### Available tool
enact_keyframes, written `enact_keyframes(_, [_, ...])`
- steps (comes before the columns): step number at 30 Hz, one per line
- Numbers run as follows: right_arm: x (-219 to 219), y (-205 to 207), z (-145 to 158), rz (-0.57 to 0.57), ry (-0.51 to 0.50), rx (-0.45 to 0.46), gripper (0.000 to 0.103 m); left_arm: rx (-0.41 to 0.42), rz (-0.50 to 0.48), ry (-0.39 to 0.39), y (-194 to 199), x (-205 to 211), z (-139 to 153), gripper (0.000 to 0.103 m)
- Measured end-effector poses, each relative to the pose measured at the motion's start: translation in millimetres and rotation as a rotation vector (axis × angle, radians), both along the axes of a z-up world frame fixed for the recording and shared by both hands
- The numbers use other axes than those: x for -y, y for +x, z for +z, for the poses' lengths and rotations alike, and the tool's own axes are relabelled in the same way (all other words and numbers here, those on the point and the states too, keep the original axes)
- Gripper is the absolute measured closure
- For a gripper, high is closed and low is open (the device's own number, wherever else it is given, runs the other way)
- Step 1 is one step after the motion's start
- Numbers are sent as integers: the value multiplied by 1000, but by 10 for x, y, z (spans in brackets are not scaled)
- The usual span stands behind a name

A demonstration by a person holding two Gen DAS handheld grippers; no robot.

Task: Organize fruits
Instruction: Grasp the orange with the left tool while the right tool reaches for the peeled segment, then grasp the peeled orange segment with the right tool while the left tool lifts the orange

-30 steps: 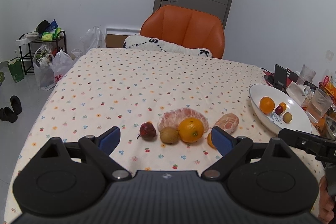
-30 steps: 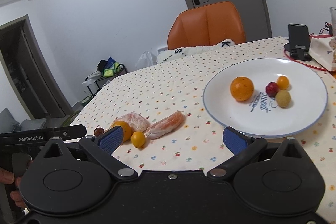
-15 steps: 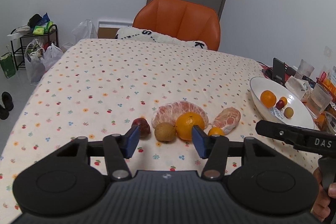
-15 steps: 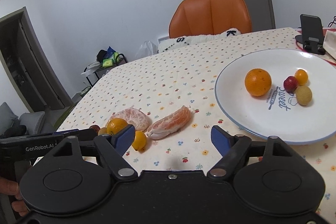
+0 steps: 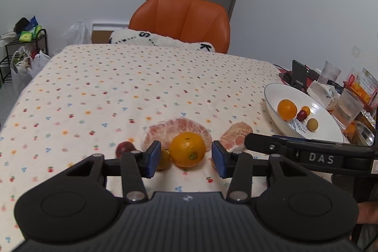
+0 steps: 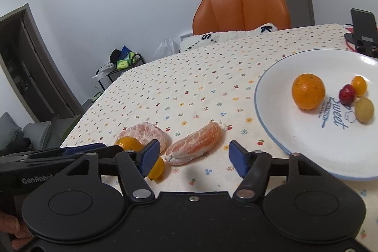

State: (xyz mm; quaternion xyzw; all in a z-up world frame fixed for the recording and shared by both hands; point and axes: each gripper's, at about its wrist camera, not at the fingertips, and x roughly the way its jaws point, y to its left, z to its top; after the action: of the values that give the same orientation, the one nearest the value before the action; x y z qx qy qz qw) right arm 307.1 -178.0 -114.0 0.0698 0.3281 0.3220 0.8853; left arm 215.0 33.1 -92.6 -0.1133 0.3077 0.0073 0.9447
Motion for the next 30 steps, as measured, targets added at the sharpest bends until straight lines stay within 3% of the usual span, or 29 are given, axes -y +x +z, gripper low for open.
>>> enact_keyframes(11, [-73, 61, -31, 25, -15, -4, 51, -26, -19, 51, 199, 99, -52, 62])
enact_keyframes(14, [-94, 87, -66, 21, -21, -18, 51, -48, -32, 56, 238, 101, -78, 67])
enact_keyframes(24, [-183, 134, -73, 28, -32, -14, 49, -33, -16, 20, 203, 13, -34, 68])
enact_keyframes(30, [-305, 144, -70, 38, -54, 2, 40, -19, -2, 8, 182, -71, 6, 68])
